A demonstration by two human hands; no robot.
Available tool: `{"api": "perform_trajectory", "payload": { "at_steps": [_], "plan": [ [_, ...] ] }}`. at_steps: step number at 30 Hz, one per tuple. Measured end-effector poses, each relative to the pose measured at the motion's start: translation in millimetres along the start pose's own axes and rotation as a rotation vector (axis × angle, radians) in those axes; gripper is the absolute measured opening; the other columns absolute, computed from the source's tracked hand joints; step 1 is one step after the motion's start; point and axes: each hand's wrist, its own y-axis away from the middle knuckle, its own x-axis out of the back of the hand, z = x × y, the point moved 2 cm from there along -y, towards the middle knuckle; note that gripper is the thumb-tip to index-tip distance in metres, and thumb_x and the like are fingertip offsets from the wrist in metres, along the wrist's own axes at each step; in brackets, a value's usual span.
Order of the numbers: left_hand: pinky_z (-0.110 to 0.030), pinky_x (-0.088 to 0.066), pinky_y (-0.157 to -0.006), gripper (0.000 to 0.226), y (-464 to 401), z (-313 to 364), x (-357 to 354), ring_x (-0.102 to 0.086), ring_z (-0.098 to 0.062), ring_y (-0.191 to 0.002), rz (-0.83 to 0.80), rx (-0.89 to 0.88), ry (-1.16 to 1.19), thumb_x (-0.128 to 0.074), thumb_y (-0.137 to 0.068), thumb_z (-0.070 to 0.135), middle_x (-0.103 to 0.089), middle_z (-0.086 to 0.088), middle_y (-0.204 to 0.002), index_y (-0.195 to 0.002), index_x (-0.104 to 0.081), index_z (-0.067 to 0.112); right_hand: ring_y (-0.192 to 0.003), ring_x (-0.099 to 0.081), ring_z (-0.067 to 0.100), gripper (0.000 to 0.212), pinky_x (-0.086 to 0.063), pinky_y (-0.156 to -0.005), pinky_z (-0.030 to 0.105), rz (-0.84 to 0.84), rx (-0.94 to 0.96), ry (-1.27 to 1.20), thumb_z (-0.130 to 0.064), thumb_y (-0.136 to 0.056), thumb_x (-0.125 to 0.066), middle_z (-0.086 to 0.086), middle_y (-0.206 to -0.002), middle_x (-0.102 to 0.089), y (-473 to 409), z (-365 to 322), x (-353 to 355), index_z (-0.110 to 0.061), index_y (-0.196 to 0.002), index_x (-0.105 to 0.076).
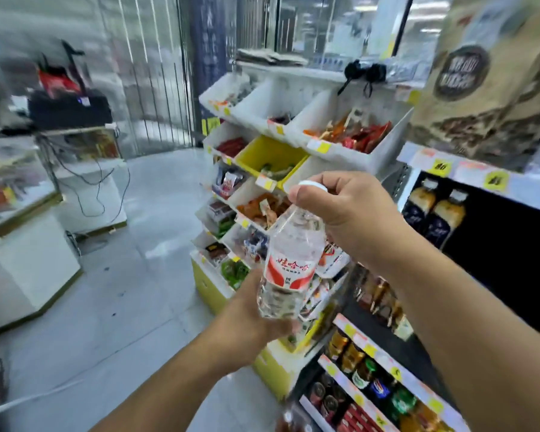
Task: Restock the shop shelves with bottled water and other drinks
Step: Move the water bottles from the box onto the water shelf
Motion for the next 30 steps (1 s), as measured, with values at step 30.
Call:
{"api": "perform_trajectory", "payload": {
  "at_steps": [30],
  "plan": [
    [-0.003, -0.047, -0.070, 0.057, -141.4, 276.5, -229.1, -0.062, 0.020, -0.089, -0.374, -0.494, 0.072, -0.077, -0.081, 0.004, -0.072, 0.020, -0.102, -0.124, -0.055, 0.034, -0.094, -0.067, -0.008, 0.057, -0.054, -0.087, 0.027, 0.618, -0.084, 0.195, -0.053, -0.075, -0.082, -0.026, -0.104, -0.071, 53.1, 30.3, 293.6, -0.046, -0.121, -0.048]
  ]
}}
